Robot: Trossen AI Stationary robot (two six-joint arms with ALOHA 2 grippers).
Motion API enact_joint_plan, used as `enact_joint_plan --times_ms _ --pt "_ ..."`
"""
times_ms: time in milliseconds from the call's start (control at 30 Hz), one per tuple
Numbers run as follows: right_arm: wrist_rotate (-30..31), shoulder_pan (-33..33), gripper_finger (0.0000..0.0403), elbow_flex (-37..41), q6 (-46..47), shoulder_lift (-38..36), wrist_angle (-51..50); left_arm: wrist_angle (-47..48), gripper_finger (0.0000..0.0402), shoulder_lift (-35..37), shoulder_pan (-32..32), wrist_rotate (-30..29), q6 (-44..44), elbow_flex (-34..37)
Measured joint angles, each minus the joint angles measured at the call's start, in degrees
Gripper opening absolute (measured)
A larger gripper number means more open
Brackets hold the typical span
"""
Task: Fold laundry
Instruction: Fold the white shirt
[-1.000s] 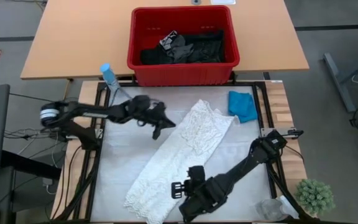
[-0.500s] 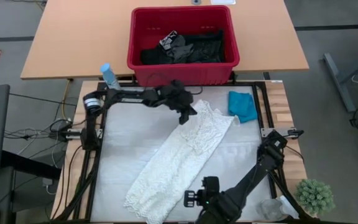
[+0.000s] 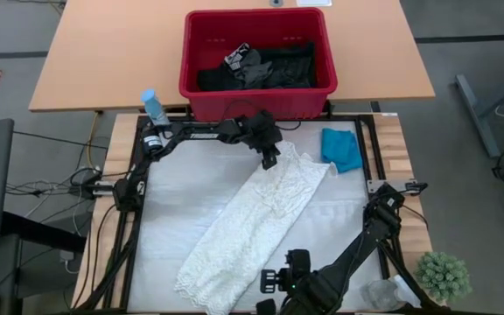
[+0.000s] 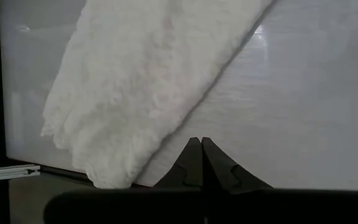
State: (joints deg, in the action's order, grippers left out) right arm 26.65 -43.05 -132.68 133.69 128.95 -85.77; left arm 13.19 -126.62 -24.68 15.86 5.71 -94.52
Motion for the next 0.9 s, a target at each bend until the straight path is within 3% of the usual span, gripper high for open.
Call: enact_joint_plan --times_ms 500,667,800,900 --pt "0.3 0.0 0.0016 0.0 -0.2 0.0 -1.1 11.4 0.0000 -0.1 -0.8 1.3 2.2 -0.5" --pt "0.4 0.0 0.0016 0.0 -0.2 0.0 -1.2 15.5 0.0000 2.0 -0.9 10.6 5.2 -0.9" --pt "0.4 0.0 0.0016 0.0 -0.2 0.0 -1.1 18.8 0.0000 3.7 0.0 15.0 16.1 -1.0" --pt "0.4 0.0 0.0016 0.0 -0.2 0.0 -0.8 30.8 0.0000 3.4 0.0 20.4 28.1 -0.7"
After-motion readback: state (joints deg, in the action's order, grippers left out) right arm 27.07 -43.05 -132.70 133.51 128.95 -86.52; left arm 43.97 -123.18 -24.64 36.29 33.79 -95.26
